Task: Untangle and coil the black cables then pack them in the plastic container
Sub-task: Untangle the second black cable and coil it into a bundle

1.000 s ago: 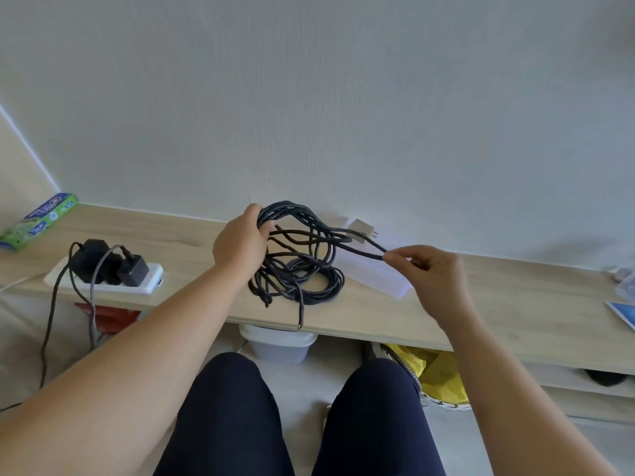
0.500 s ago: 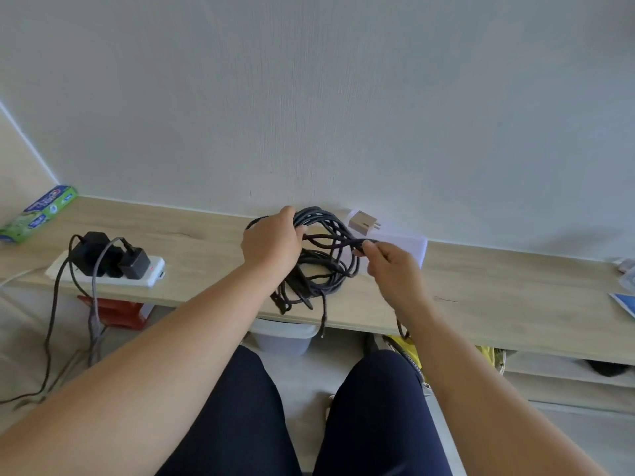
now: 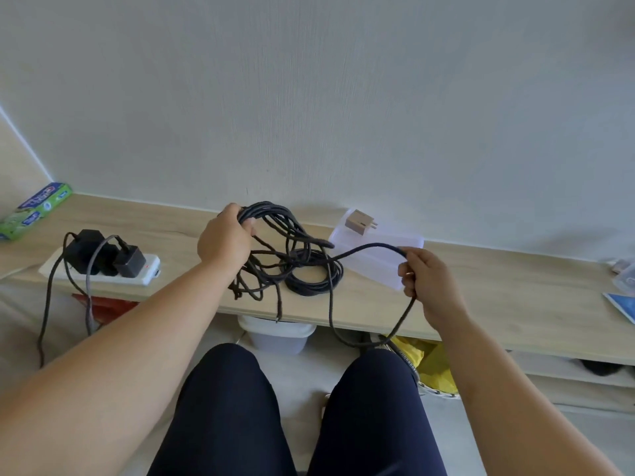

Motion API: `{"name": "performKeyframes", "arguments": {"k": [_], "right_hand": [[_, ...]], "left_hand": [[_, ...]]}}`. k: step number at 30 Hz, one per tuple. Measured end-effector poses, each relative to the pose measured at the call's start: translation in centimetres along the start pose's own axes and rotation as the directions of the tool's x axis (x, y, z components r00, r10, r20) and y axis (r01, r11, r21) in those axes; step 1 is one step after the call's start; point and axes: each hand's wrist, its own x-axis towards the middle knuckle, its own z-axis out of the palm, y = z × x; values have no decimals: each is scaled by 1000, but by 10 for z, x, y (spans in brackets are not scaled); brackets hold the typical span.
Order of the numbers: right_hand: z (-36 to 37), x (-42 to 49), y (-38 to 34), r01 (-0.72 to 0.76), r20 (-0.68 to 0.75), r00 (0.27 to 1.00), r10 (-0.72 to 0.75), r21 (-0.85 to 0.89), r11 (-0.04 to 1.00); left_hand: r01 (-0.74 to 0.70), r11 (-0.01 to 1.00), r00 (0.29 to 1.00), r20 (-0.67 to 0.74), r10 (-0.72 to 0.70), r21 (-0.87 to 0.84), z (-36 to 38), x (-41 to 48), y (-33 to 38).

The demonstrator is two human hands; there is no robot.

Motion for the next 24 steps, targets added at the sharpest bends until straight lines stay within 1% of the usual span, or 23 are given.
{"name": "performKeyframes", "arguments": {"k": [1, 2, 4, 5, 6, 7, 8, 9, 11, 12, 13, 14, 15, 16, 17, 18, 19, 20, 21, 22, 24], "right_hand": [[0, 3, 2, -12, -62, 998, 13, 25, 1000], [-3, 6, 5, -38, -137, 989, 50, 90, 995], [-16, 10, 12, -97, -243, 954, 175, 303, 948], [-22, 11, 18, -112, -250, 942, 226, 400, 910], [-28, 11, 23, -124, -233, 939, 253, 457, 881], [-31, 10, 29, -131, -205, 946, 253, 472, 872], [-33, 9, 34, -128, -177, 958, 225, 438, 890], [-32, 6, 36, -110, -150, 974, 172, 355, 928], [-25, -3, 34, -34, -57, 998, 36, 44, 998], [-20, -7, 30, 3, 26, 1000, 1, -139, 990], [-16, -9, 27, 43, 128, 992, -3, -312, 949], [-12, -9, 24, 87, 224, 974, 21, -461, 883], [-8, -9, 20, 130, 277, 960, 41, -572, 810], [-3, -8, 17, 176, 298, 954, 29, -636, 751], [0, -7, 13, 208, 289, 957, -23, -628, 750], [2, -7, 5, 222, 246, 964, -98, -550, 805], [6, -9, -5, 233, 196, 967, -161, -434, 870], [9, -10, -17, 251, 176, 964, -201, -342, 905], [12, -11, -28, 265, 195, 958, -212, -308, 914], [14, -13, -37, 286, 248, 945, -213, -313, 906], [18, -19, -48, 341, 364, 910, -197, -389, 856]], "left_hand": [[23, 999, 1000, -5, -23, -37, -1, 0, -1], [52, 995, 998, -12, -54, -83, -3, 2, -3], [127, 974, 991, -23, -134, -189, -10, 7, -9], [159, 958, 985, -28, -170, -239, -14, 11, -12], [179, 944, 981, -27, -194, -279, -17, 13, -14], [185, 935, 979, -26, -202, -303, -18, 14, -15], [174, 936, 981, -29, -192, -307, -19, 13, -15], [148, 943, 986, -34, -166, -297, -17, 11, -12], [85, 956, 994, -41, -101, -281, -11, 5, -5], [54, 958, 996, -50, -71, -282, -8, 2, -1], [23, 958, 997, -62, -43, -285, -5, -2, 2], [-8, 956, 997, -75, -14, -293, -3, -4, 4], [-36, 949, 997, -81, 11, -314, -3, -5, 5], [-64, 934, 996, -79, 39, -352, -4, -7, 7], [-96, 914, 995, -73, 72, -393, -6, -9, 8], [-132, 895, 991, -66, 115, -426, -9, -11, 12], [-172, 877, 985, -57, 164, -448, -13, -14, 17], [-211, 862, 976, -54, 210, -461, -16, -17, 21], [-245, 847, 967, -58, 247, -472, -19, -21, 27], [-270, 834, 960, -63, 274, -481, -22, -24, 33], [-276, 805, 957, -72, 281, -526, -24, -30, 43]]}}
